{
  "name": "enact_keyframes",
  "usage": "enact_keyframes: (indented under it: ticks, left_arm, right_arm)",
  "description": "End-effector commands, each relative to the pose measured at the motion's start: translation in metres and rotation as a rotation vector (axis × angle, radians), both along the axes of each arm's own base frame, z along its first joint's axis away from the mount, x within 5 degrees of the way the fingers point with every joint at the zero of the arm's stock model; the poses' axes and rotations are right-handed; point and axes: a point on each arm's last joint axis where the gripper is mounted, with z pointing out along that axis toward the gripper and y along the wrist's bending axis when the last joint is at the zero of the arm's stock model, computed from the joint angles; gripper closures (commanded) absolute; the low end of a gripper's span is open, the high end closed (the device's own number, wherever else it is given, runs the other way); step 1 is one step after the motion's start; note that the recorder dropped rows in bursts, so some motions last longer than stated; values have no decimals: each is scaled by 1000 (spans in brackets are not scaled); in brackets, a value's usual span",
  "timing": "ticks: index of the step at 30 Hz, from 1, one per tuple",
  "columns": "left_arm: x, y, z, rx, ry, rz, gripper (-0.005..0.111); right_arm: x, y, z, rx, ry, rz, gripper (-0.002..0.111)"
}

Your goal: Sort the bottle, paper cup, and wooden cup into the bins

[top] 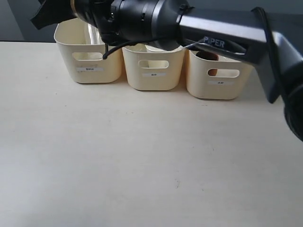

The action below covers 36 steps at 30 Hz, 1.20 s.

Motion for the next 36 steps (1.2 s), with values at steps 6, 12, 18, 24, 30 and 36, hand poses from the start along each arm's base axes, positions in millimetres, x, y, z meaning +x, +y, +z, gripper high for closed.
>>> enact_keyframes:
  ticks: [6,12,18,24,30,36]
  left_arm:
    - [0,0,0,-1,-10,1,107]
    - [0,0,0,-1,-10,1,107]
    - [0,0,0,-1,-10,1,107]
    - [0,0,0,-1,-10,1,107]
    - [0,0,0,-1,-10,1,107]
    - [0,0,0,-1,-10,1,107]
  right_arm:
    - [-56,-19,33,-21,3,-1,53]
    - [-94,-54,54,-24,4,-3,53]
    - [-138,-96,74,-7,-10,-8,53]
    - [-174,-151,88,31,-28,-58,53]
    - [-202,-208,99,132,-16,-116,53]
    - [-224,-268,99,201,-39,-247,53]
